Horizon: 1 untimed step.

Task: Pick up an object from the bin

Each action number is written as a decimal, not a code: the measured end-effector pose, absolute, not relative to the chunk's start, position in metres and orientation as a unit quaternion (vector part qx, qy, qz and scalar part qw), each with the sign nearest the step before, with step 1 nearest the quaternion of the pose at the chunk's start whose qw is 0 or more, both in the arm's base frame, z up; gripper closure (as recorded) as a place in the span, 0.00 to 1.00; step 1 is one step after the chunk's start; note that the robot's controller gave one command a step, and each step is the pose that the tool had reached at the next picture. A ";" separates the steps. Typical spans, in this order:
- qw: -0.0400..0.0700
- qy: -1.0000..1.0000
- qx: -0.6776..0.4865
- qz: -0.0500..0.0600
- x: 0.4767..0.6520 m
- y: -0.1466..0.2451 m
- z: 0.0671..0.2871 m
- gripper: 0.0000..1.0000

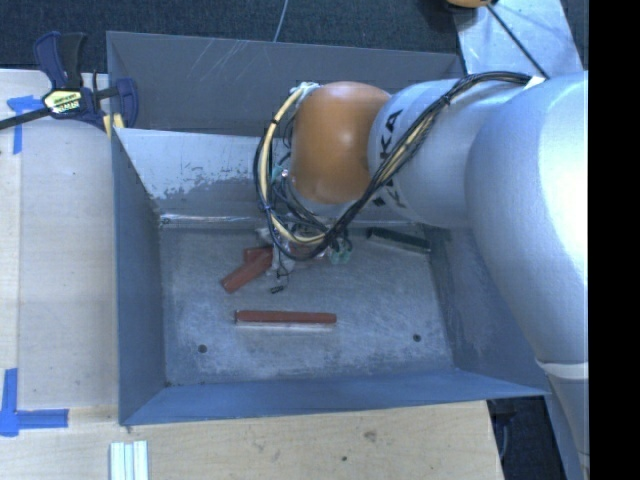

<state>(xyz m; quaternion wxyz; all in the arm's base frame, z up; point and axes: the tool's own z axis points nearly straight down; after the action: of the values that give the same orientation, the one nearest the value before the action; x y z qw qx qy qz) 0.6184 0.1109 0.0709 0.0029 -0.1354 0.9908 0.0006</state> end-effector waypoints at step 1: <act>0.003 0.991 -0.135 0.001 0.618 0.111 0.071 1.00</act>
Offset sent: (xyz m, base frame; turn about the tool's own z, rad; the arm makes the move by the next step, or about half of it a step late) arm -0.0307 0.0143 0.1610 0.0947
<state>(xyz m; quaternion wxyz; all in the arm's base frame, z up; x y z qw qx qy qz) 0.6184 0.1109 0.0709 0.0029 -0.1353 0.9908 0.0006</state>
